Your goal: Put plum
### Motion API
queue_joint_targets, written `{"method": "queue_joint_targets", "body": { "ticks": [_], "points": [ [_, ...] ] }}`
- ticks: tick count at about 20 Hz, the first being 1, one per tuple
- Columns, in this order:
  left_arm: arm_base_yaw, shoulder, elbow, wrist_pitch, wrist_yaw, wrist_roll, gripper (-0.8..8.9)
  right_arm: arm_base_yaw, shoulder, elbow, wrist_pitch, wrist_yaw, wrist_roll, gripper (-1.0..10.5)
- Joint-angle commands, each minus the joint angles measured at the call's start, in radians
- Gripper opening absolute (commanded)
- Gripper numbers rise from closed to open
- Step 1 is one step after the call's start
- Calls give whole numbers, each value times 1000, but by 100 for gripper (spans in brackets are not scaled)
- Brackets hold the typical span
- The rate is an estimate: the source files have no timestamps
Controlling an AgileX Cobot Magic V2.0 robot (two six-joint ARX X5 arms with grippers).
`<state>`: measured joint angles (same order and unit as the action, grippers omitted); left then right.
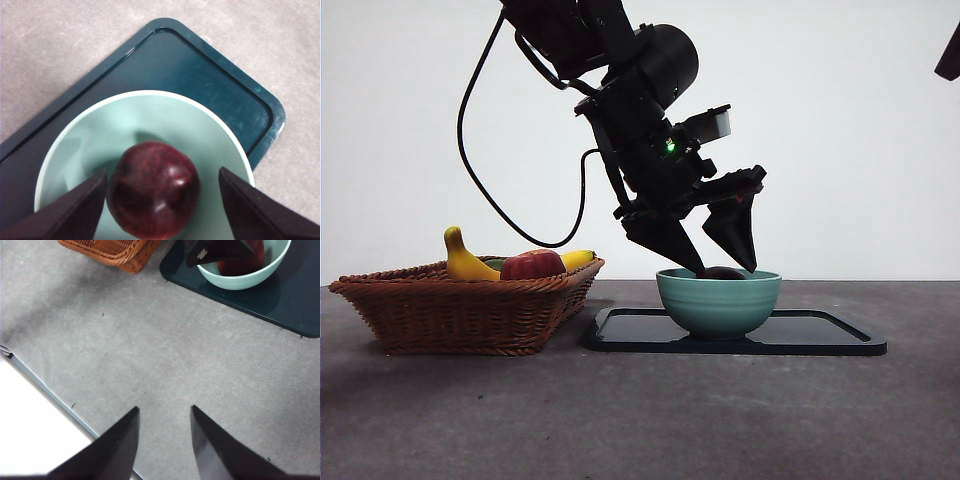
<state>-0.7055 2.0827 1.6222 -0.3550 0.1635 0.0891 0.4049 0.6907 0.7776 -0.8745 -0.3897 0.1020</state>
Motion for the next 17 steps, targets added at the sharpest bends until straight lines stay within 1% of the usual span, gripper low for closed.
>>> {"method": "queue_joint_targets", "body": {
  "ticks": [1, 10, 11, 13, 14, 17],
  "points": [
    [-9, 36, 28, 5, 6, 11, 343, 5, 6, 6, 5, 1, 4, 164],
    [-8, 63, 28, -10, -3, 11, 337, 5, 6, 6, 5, 1, 6, 164],
    [-8, 63, 28, -15, -10, 13, 317, 5, 6, 6, 6, 1, 6, 164],
    [-8, 63, 28, -14, -11, 12, 225, 5, 6, 5, 6, 1, 6, 164],
    [-9, 63, 28, -12, -11, 11, 208, 5, 6, 5, 6, 1, 6, 164],
    [-9, 53, 44, -25, -10, 2, 209, 5, 6, 6, 6, 2, 6, 164]
  ]
}}
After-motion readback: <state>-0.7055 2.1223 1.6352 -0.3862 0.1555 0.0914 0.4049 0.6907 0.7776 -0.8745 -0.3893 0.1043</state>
